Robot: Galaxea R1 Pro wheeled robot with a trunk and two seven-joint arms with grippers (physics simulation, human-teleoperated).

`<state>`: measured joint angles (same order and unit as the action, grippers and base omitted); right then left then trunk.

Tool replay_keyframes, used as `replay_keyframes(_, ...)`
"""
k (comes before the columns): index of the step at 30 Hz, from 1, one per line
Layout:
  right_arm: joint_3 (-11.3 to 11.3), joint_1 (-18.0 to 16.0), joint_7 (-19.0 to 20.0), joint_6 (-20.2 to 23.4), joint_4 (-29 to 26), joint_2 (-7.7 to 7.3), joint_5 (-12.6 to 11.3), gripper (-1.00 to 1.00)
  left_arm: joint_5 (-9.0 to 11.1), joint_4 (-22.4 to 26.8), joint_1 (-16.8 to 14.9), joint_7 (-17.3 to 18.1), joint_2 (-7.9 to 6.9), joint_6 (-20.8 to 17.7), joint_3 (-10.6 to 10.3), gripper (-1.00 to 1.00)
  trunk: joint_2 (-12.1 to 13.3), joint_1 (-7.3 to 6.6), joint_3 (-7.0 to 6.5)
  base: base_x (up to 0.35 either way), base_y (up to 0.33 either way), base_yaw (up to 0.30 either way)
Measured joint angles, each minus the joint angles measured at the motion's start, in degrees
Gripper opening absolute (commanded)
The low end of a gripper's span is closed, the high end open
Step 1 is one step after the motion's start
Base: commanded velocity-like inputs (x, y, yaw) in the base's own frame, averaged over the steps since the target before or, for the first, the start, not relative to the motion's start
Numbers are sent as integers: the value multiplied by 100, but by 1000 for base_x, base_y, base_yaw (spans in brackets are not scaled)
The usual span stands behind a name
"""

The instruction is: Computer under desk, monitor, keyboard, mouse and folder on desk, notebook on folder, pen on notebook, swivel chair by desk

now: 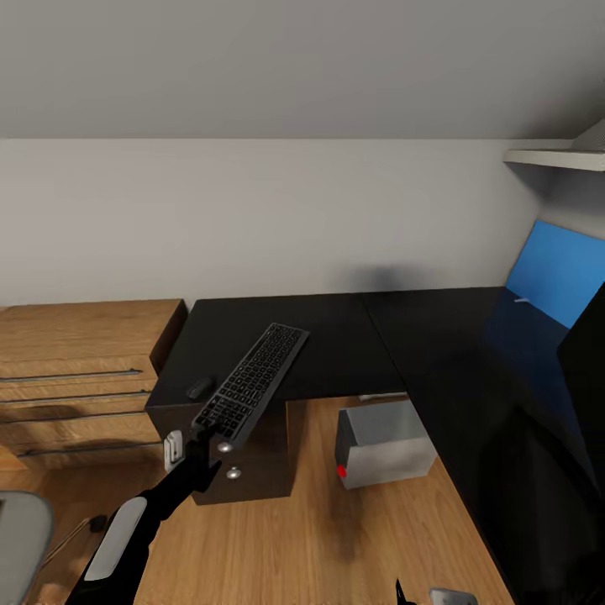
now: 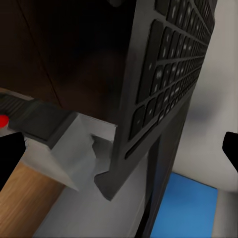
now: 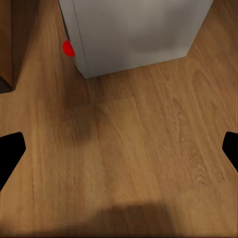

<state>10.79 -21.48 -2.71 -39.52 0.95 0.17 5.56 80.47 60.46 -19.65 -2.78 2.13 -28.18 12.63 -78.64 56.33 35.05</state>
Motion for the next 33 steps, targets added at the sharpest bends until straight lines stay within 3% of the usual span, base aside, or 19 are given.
replay_keyframes(33, -2, 0, 15, 1, 7, 28, 8, 100, 7, -41, 1, 0, -8, -15, 7, 100, 0, 0, 0, -150, 0, -6)
